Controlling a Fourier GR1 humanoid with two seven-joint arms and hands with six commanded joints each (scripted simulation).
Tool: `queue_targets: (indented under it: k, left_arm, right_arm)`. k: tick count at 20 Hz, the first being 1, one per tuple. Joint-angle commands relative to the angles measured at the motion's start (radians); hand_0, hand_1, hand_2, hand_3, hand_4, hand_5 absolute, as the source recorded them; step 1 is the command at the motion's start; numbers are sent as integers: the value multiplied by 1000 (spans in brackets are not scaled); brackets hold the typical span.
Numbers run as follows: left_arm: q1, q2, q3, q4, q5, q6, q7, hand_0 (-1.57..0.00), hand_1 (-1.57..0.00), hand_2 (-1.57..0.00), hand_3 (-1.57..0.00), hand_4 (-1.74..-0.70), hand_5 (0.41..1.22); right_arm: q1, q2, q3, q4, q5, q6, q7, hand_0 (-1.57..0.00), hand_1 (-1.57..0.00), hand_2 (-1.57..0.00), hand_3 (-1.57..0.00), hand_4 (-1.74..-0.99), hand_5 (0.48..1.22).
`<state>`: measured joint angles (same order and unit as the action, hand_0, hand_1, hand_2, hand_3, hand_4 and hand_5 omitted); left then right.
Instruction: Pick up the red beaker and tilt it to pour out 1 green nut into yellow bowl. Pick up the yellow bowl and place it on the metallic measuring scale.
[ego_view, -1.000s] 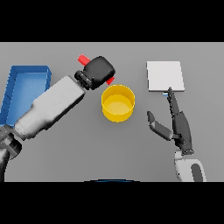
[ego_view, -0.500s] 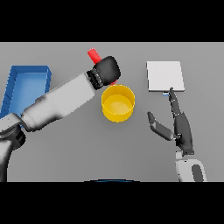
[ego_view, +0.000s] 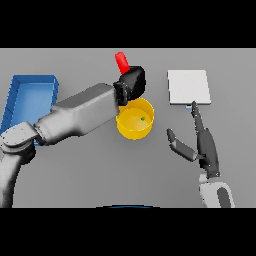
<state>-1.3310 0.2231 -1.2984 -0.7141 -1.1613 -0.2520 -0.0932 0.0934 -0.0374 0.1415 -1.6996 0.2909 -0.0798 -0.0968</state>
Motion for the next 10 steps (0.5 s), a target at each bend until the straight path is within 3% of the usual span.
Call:
queue_targets:
  k: [1, 6, 10]
  left_arm:
    - [-8, -3, -17, 9, -6, 1, -12, -1571, -1571, -1571, -1571, -1727, 1221]
    - [-70, 0, -67, 3, -49, 7, -28, -1571, -1571, -1571, -1571, -1721, 1221]
    - [-192, 14, -32, 97, -82, 44, -57, -1571, -1571, -1571, -1571, -1722, 1221]
  right_arm:
    - [-2, 2, 0, -5, 12, -12, 14, 1, 1, 1, 1, -1160, 635]
    - [-4, 3, -12, -8, -16, -4, 6, 1, 1, 1, 1, -1152, 635]
    - [-8, 10, -7, 5, -24, 3, -17, 1, 1, 1, 1, -1150, 649]
